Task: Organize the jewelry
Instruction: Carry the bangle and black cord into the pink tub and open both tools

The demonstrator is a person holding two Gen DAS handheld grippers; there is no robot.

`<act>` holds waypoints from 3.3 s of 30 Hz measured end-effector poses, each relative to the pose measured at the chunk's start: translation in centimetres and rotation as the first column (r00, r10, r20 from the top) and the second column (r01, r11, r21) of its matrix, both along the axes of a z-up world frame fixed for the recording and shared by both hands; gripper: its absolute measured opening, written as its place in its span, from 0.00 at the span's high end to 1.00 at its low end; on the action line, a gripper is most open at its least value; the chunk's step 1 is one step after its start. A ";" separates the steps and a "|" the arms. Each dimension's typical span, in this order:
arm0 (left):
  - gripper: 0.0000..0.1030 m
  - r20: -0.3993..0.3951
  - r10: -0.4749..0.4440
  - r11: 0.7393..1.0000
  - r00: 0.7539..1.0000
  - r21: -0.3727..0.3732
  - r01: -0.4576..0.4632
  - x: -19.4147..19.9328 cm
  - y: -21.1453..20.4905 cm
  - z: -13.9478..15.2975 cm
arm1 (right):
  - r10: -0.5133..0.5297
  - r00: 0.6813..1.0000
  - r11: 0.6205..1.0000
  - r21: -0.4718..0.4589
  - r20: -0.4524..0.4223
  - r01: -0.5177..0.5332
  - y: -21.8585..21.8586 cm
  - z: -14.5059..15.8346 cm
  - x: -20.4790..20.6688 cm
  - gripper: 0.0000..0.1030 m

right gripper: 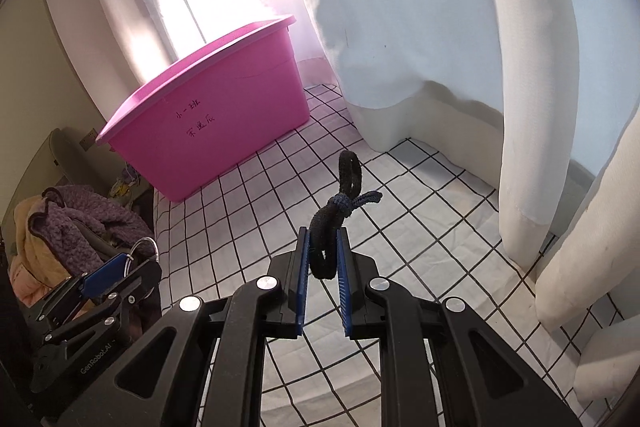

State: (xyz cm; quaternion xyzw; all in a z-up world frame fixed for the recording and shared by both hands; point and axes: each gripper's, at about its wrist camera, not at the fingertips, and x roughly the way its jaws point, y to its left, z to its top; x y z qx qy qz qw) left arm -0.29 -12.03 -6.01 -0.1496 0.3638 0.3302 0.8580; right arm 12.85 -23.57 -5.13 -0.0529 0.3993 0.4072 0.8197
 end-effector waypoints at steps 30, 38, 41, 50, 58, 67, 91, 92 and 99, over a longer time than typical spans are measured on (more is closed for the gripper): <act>0.57 0.146 -0.304 0.951 0.941 0.106 0.291 4.9 23.0 14.0 | -0.107 0.990 0.991 0.096 0.090 0.098 22.9 11.2 1.1 0.87; 0.57 0.122 -0.234 0.970 0.965 0.099 0.223 4.2 29.8 13.1 | -0.049 0.997 0.997 0.064 0.061 0.045 28.9 10.7 2.7 0.87; 0.57 0.107 -0.211 0.976 0.972 0.072 0.204 4.3 32.0 12.2 | -0.039 0.998 0.998 0.042 0.046 0.037 30.4 10.2 3.8 0.87; 0.57 0.017 -0.178 0.984 0.984 -0.020 0.178 6.0 35.5 8.8 | -0.032 0.999 0.999 -0.030 -0.003 0.032 34.4 8.1 7.1 0.87; 0.57 -0.060 -0.160 0.984 0.985 -0.093 0.154 7.6 37.4 6.7 | -0.052 0.994 0.994 -0.098 -0.095 0.042 36.3 5.5 10.2 0.87; 0.57 -0.104 -0.152 0.982 0.983 -0.131 0.138 8.0 37.8 6.2 | -0.059 0.992 0.985 -0.171 -0.114 0.039 37.8 4.3 11.4 0.87; 0.15 -0.104 -0.123 0.983 0.987 -0.150 0.107 6.9 38.3 6.8 | -0.100 0.987 0.974 -0.214 -0.126 0.072 39.0 3.8 11.9 0.37; 0.12 -0.108 -0.122 0.983 0.987 -0.153 0.105 6.9 38.4 6.8 | -0.102 0.987 0.974 -0.213 -0.127 0.074 38.9 3.7 11.9 0.37; 0.08 -0.115 -0.137 0.980 0.984 -0.157 0.118 6.7 38.3 6.8 | -0.110 0.987 0.973 -0.215 -0.119 0.082 38.6 3.8 11.6 0.37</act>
